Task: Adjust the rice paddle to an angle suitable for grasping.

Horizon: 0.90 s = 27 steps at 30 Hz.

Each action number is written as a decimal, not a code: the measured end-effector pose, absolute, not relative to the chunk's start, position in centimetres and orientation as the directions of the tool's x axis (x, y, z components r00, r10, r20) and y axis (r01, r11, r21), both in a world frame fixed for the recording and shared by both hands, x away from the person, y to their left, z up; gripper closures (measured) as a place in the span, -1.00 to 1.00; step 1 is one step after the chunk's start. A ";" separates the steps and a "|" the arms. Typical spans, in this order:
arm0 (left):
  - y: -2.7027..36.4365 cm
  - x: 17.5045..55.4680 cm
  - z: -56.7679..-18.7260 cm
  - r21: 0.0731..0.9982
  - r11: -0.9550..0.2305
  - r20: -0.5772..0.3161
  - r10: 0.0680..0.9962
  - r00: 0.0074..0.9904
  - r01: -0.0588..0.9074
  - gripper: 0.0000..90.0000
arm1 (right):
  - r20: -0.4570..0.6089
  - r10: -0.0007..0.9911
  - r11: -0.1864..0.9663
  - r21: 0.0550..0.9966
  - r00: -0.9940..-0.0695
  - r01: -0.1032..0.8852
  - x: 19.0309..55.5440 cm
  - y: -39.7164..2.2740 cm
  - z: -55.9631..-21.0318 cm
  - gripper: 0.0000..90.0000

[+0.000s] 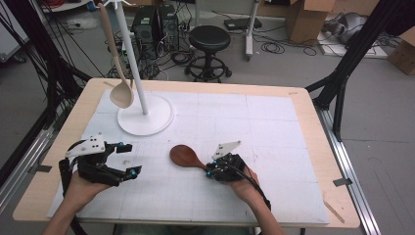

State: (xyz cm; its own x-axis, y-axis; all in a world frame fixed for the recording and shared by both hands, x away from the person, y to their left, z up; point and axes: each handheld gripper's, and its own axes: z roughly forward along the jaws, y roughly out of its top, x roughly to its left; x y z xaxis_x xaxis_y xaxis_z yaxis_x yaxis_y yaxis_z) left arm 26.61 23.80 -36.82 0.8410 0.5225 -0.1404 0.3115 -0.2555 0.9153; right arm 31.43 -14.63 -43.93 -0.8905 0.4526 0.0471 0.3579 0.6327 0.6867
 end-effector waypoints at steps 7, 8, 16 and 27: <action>23.9 26.7 -36.8 0.917 -0.250 -0.143 0.523 0.840 0.312 -0.65 | 0.052 0.397 0.631 0.710 -0.916 0.313 31.2 -14.2 -43.7 0.71; 23.9 26.7 -36.8 0.916 -0.253 -0.143 0.521 0.841 0.312 -0.65 | 0.051 0.391 0.630 0.713 -0.919 0.308 31.2 -14.2 -43.7 0.71; 23.8 26.7 -36.8 0.916 -0.249 -0.149 0.515 0.844 0.313 -0.65 | 0.063 0.269 0.645 0.729 -0.961 0.228 30.6 -12.0 -43.1 0.71; 23.7 26.7 -36.8 0.915 -0.255 -0.148 0.508 0.849 0.312 -0.65 | 0.082 0.115 0.672 0.727 -0.990 0.139 29.9 -8.2 -43.3 0.71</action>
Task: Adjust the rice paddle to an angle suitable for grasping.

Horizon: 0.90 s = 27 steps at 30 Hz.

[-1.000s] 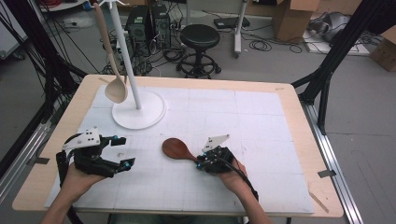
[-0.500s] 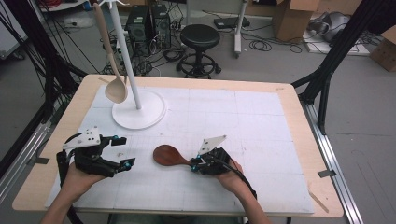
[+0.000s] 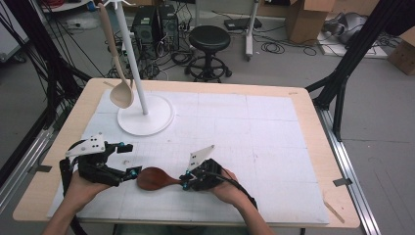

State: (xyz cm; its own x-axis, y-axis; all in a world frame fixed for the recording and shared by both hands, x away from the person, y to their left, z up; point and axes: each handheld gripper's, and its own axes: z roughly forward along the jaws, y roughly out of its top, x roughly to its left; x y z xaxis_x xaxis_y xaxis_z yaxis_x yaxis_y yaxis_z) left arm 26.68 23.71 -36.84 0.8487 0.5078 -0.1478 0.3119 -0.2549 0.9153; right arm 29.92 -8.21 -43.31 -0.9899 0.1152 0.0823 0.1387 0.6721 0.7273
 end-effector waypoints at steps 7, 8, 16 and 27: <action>23.4 26.7 -36.9 0.913 -0.263 -0.147 0.499 0.854 0.311 -0.64 | 0.081 0.106 0.691 0.711 -0.991 0.132 30.0 -7.6 -43.8 0.71; 23.4 26.7 -36.9 0.913 -0.261 -0.151 0.500 0.853 0.314 -0.64 | 0.088 0.106 0.693 0.708 -0.991 0.137 29.9 -7.5 -43.9 0.70; 23.1 26.6 -36.9 0.910 -0.277 -0.143 0.487 0.862 0.308 -0.64 | 0.083 0.138 0.691 0.705 -0.987 0.156 29.5 -8.5 -44.0 0.52; 22.1 26.8 -37.2 0.902 -0.309 -0.129 0.473 0.871 0.302 -0.61 | 0.061 0.158 0.690 0.707 -0.986 0.154 28.5 -11.4 -44.3 0.44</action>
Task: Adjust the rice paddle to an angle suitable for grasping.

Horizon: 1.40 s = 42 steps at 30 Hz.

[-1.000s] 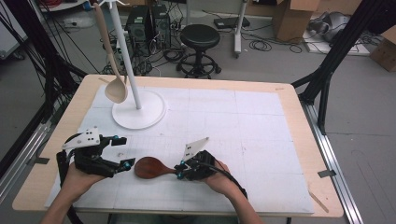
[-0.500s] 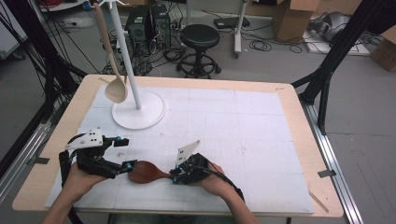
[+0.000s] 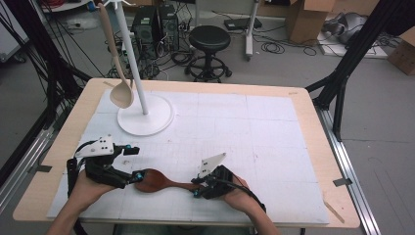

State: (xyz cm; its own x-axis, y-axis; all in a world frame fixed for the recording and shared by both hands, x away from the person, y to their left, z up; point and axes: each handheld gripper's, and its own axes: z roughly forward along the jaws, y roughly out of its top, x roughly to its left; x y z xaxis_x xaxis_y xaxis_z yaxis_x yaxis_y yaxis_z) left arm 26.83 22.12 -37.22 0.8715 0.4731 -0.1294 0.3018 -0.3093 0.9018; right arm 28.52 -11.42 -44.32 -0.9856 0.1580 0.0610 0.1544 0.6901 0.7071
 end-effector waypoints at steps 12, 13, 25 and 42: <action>20.1 27.9 -39.0 0.860 -0.389 -0.148 0.431 0.890 0.331 -0.52 | 0.072 0.135 0.671 0.727 -0.988 0.145 28.6 -11.4 -44.0 0.51; 20.0 28.0 -39.2 0.852 -0.402 -0.156 0.417 0.895 0.336 -0.49 | 0.071 0.131 0.670 0.729 -0.989 0.141 28.6 -11.4 -43.8 0.51; 18.1 28.2 -40.8 0.810 -0.485 -0.174 0.338 0.925 0.330 -0.35 | 0.062 0.106 0.665 0.738 -0.993 0.116 28.6 -10.3 -41.9 0.51; 16.0 28.0 -42.4 0.746 -0.595 -0.167 0.267 0.949 0.299 0.05 | 0.054 0.075 0.679 0.728 -0.996 0.091 28.9 -9.0 -39.8 0.51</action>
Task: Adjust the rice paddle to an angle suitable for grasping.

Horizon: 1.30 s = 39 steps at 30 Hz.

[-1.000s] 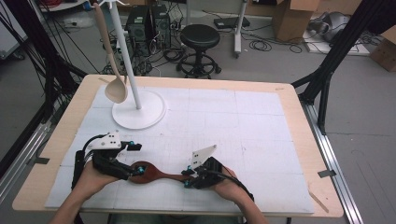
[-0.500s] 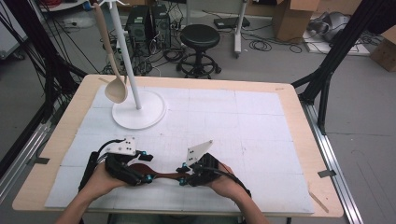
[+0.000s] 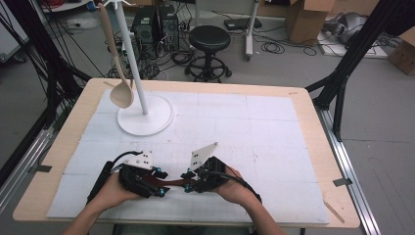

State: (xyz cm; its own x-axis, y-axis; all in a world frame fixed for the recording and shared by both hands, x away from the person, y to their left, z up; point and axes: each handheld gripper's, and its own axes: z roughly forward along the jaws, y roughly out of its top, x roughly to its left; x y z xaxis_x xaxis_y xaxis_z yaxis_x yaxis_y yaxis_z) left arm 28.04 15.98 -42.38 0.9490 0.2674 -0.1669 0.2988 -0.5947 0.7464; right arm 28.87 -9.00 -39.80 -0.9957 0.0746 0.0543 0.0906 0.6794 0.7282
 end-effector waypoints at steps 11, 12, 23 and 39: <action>15.5 27.7 -42.3 0.734 -0.632 -0.113 0.250 0.962 0.250 0.48 | 0.073 0.064 0.678 0.728 -0.995 0.097 28.9 -8.6 -39.5 0.51; 15.4 27.6 -42.3 0.736 -0.631 -0.111 0.245 0.963 0.245 0.50 | 0.076 0.065 0.676 0.731 -0.995 0.100 28.9 -8.7 -39.5 0.51; 15.0 27.2 -42.1 0.734 -0.643 -0.093 0.226 0.970 0.220 0.69 | 0.162 0.163 0.638 0.735 -0.973 0.229 29.6 -9.9 -40.2 0.26; 16.0 27.6 -40.8 0.794 -0.549 -0.120 0.279 0.953 0.261 0.70 | 0.253 0.246 0.515 0.784 -0.936 0.347 29.9 -11.9 -40.2 0.11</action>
